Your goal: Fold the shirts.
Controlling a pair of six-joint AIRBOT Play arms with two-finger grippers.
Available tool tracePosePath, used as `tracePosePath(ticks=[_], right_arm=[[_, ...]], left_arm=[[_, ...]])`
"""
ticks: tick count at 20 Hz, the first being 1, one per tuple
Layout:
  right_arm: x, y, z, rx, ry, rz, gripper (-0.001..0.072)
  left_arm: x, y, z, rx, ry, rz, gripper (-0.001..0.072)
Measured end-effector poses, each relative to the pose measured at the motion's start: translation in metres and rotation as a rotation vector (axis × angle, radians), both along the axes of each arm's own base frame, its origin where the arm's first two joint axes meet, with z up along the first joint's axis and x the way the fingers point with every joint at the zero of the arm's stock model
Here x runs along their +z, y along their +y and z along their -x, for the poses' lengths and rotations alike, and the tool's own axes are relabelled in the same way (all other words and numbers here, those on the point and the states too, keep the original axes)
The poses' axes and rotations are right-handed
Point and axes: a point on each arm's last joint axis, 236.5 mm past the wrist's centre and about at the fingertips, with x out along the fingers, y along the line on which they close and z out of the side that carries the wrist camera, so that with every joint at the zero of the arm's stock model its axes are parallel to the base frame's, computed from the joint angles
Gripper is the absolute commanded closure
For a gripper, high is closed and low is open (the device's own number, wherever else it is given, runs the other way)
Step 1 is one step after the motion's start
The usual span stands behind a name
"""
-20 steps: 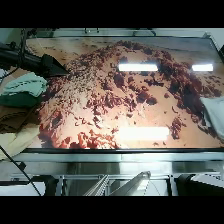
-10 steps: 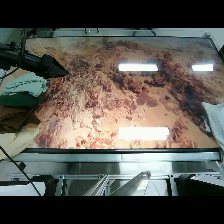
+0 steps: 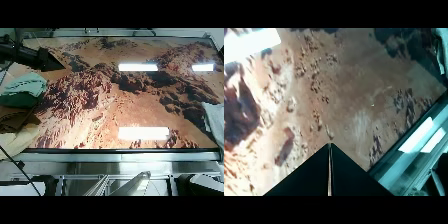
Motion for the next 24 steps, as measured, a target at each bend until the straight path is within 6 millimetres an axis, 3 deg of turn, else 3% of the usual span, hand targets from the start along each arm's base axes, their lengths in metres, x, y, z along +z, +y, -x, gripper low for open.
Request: tracePosePath(ticks=[3,5,8,11,14,17,20,24], right_arm=[[0.045,0.079,-0.067,0.291,-0.197,0.080,0.0700],[0.070,0.143,-0.090,0.485,-0.299,0.133,0.0700],[0.085,0.239,-0.086,0.747,-0.387,0.175,0.0700],[0.073,0.308,-0.057,0.928,-0.413,0.175,0.0699],[0.049,0.341,-0.035,1.021,-0.410,0.168,0.0698],[0.034,0.355,-0.026,1.054,-0.398,0.154,0.0698],[0.028,0.360,-0.022,1.067,-0.394,0.147,0.0698],[0.026,0.363,-0.021,1.071,-0.393,0.143,0.0698]], left_arm=[[0.024,-0.001,0.006,-0.032,-0.051,-0.015,0.0694],[0.030,-0.008,0.021,-0.058,-0.046,-0.019,0.0695],[0.019,-0.024,0.057,-0.091,0.000,-0.018,0.0694],[-0.007,-0.041,0.102,-0.113,0.060,-0.007,0.0693],[-0.043,-0.050,0.144,-0.109,0.133,-0.001,0.0694],[-0.065,-0.053,0.174,-0.099,0.171,0.002,0.0695],[-0.074,-0.053,0.191,-0.087,0.170,0.003,0.0695],[-0.071,-0.053,0.202,-0.081,0.137,0.004,0.0694]])
